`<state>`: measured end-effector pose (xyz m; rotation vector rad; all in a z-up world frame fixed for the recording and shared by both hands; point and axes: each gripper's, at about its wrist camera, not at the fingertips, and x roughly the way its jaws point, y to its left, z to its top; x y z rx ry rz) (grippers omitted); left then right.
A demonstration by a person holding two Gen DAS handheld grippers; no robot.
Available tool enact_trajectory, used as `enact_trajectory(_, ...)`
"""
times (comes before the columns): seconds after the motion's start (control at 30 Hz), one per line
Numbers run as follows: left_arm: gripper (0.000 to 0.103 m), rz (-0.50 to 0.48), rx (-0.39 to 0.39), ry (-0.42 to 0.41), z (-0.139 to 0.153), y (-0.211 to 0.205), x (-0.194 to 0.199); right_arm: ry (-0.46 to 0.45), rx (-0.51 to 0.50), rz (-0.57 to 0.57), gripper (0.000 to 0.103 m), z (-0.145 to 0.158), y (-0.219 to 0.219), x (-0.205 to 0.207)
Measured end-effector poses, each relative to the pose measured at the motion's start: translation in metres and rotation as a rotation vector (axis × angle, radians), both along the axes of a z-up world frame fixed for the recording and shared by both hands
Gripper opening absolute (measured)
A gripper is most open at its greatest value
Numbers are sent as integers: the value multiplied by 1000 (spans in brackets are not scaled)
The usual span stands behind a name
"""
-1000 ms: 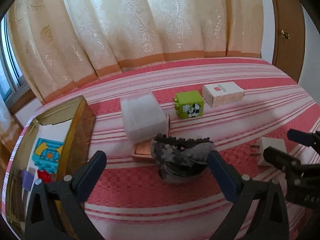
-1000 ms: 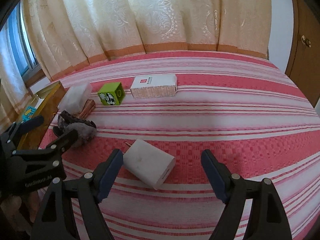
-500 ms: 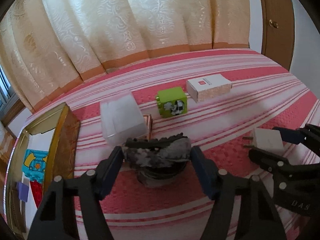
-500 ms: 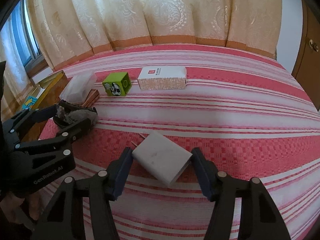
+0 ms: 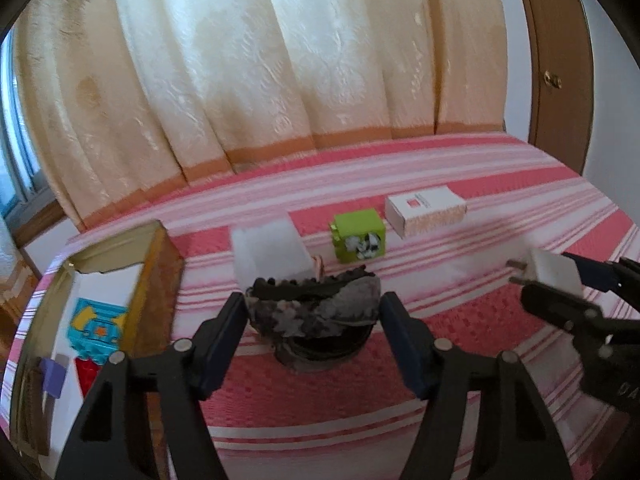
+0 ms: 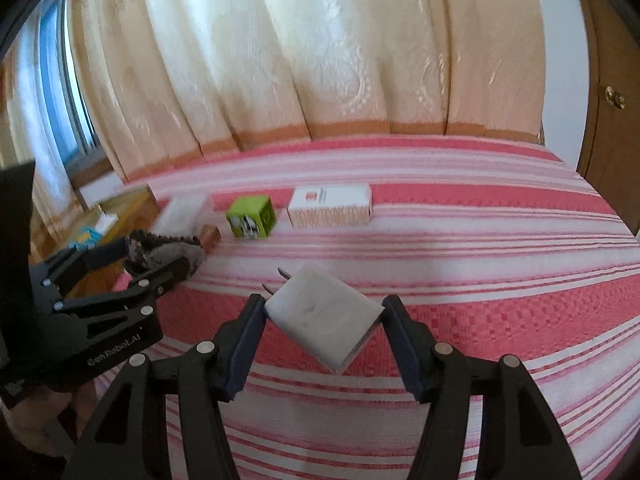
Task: Organize rigid objects
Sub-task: 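Grasp the dark fuzzy object with the left tool while the right tool grasps the white foam block, then carry the fuzzy object and white foam block over the tin tray with both tools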
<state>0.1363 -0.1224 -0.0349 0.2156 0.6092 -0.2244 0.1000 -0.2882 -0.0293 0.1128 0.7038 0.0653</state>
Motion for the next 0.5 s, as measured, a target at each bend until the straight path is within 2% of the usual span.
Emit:
enact_trajectory(0.33,68,89,-85,-178,19,24,-23,-173,94,-20,62,14,-3,-13)
enact_trajectory(0.5,69,114,-110,-214,22,31,-31,-233,112,-30,62,18,-3,-16)
